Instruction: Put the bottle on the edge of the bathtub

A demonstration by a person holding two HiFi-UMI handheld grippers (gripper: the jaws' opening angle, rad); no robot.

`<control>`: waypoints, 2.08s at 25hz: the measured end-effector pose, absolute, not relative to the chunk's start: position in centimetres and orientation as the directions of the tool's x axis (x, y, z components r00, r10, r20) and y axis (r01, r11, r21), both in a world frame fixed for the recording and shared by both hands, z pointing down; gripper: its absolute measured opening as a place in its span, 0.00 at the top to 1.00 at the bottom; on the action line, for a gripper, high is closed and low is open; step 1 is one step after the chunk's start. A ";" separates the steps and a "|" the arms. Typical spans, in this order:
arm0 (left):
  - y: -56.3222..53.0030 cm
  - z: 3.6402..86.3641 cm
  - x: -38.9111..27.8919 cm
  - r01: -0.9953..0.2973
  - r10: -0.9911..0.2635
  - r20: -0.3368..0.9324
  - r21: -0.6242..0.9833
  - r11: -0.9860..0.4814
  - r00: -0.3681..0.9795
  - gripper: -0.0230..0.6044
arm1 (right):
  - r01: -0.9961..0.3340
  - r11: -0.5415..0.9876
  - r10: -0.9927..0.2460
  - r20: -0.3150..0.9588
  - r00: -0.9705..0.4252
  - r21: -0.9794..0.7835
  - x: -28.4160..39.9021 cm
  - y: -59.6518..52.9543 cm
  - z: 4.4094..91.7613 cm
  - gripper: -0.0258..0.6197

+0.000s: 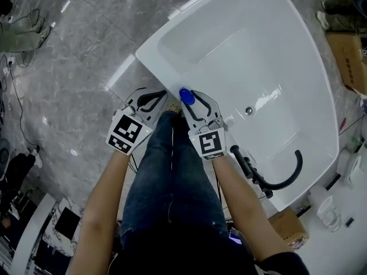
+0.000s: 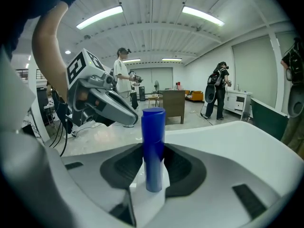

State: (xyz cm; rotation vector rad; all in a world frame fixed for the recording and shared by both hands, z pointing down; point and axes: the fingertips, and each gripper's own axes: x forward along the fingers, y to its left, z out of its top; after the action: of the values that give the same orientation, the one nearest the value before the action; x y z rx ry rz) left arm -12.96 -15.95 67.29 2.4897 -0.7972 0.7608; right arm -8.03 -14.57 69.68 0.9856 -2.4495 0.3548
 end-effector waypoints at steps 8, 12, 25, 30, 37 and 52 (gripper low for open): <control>-15.7 66.7 -12.3 -0.613 -0.391 0.596 0.225 -0.757 0.701 0.93 | -0.683 0.730 -0.561 0.555 -0.615 -0.019 -7.5 -13.5 70.1 0.72; -15.5 66.2 -11.9 -0.603 -0.383 0.595 0.221 -0.767 0.706 0.93 | -0.672 0.741 -0.542 0.584 -0.604 -0.007 -7.8 -13.0 70.3 0.70; -16.3 55.9 -11.3 -0.656 -0.516 0.466 0.209 -0.725 0.719 0.93 | -0.767 0.635 -0.692 0.510 -0.512 0.091 -3.0 -12.0 56.2 0.88; -19.2 46.1 -10.6 -0.703 -0.646 0.326 0.093 -0.705 0.691 0.93 | -0.927 0.374 -0.860 0.382 -0.338 0.021 1.0 -15.9 46.3 0.92; -22.1 29.9 -9.0 -0.761 -0.759 0.070 -0.005 -0.649 0.647 0.93 | -0.961 0.252 -0.964 0.118 -0.238 0.116 4.2 -19.1 30.2 0.92; -20.4 19.2 -9.0 -0.763 -0.762 -0.054 -0.101 -0.639 0.645 0.93 | -0.980 0.124 -0.991 -0.024 -0.129 0.158 4.8 -17.5 19.3 0.92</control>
State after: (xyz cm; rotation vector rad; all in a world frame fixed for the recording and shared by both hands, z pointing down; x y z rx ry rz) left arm -8.96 -20.41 19.21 2.9520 -1.3730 -0.0099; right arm 4.83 -17.50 19.35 2.0136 -2.2890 -0.2061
